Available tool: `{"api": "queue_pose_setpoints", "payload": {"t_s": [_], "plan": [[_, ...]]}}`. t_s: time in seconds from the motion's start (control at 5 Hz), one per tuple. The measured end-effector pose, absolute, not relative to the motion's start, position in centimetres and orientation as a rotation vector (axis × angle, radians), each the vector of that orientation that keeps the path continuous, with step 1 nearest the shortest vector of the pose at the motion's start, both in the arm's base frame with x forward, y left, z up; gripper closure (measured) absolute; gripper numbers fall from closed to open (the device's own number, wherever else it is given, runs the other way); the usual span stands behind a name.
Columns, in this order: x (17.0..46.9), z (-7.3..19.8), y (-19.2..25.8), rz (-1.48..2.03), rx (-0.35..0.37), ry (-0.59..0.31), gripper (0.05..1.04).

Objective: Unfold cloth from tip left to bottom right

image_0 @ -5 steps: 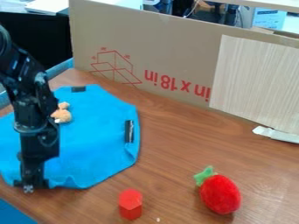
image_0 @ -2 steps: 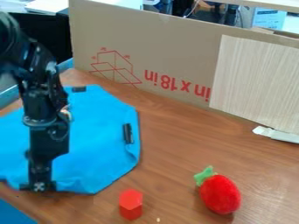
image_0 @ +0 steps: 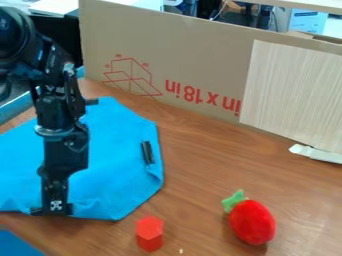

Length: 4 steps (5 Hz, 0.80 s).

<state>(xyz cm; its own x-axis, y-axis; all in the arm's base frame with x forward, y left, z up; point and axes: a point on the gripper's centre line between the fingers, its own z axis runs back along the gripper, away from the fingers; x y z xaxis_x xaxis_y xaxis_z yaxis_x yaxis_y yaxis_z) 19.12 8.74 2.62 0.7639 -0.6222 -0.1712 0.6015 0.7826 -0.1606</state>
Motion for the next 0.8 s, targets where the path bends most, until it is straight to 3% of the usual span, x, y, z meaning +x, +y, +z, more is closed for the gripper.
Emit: {"api": "queue_pose_setpoints", "payload": {"t_s": [0.4, 0.6, 0.8], "plan": [[18.67, 2.68, 8.43, -0.662, -0.125, 0.253, 1.013], [18.76, 2.44, 8.4, -0.632, -0.163, 0.302, 0.87], [19.17, 2.94, 8.29, -0.626, -0.196, 0.314, 0.611]]}}
